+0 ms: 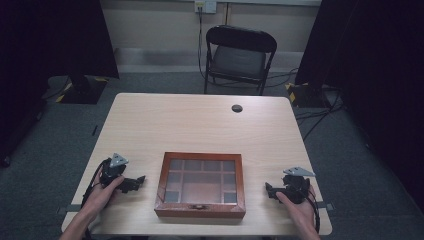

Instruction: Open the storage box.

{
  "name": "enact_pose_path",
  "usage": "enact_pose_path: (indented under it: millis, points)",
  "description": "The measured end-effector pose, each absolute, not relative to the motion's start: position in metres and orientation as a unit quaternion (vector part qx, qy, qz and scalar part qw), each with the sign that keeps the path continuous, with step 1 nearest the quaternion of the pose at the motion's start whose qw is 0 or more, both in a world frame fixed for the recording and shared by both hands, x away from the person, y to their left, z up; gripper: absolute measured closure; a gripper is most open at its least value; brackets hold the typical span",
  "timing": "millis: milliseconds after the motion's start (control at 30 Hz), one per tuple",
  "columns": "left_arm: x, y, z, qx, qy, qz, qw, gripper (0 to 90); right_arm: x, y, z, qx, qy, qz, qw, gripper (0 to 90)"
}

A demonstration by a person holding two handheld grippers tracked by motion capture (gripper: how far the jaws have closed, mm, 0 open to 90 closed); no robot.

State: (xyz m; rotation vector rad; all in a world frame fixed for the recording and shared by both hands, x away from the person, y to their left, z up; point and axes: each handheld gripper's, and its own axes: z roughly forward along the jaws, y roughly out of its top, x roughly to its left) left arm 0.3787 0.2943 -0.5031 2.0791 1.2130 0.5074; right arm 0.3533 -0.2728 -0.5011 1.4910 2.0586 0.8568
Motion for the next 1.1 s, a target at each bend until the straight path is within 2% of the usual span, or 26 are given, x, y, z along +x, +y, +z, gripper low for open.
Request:
enact_pose_path:
  millis: [200, 300, 333, 433, 633, 1100]
  points:
    - [0.379, 0.294, -0.503, 0.797, 0.465, 0.194, 0.334, 0.0, 0.352, -0.273, -0.5, 0.542, 0.749, 0.309, 0.225, 1.2]
    - [0.379, 0.294, -0.503, 0.797, 0.465, 0.194, 0.334, 0.0, 0.351, -0.276, -0.496, 0.54, 0.748, 0.321, 0.213, 16.3]
    - [0.379, 0.294, -0.503, 0.797, 0.464, 0.195, 0.334, 0.0, 0.351, -0.278, -0.494, 0.54, 0.746, 0.334, 0.203, 18.4]
    - [0.379, 0.294, -0.503, 0.797, 0.465, 0.194, 0.334, 0.0, 0.35, -0.281, -0.491, 0.546, 0.745, 0.34, 0.177, 17.0]
    - [0.379, 0.294, -0.503, 0.797, 0.465, 0.194, 0.334, 0.0, 0.348, -0.277, -0.481, 0.525, 0.755, 0.363, 0.151, 23.8]
    - [0.379, 0.294, -0.503, 0.797, 0.464, 0.195, 0.334, 0.0, 0.338, -0.255, -0.432, 0.44, 0.776, 0.443, 0.09, 41.9]
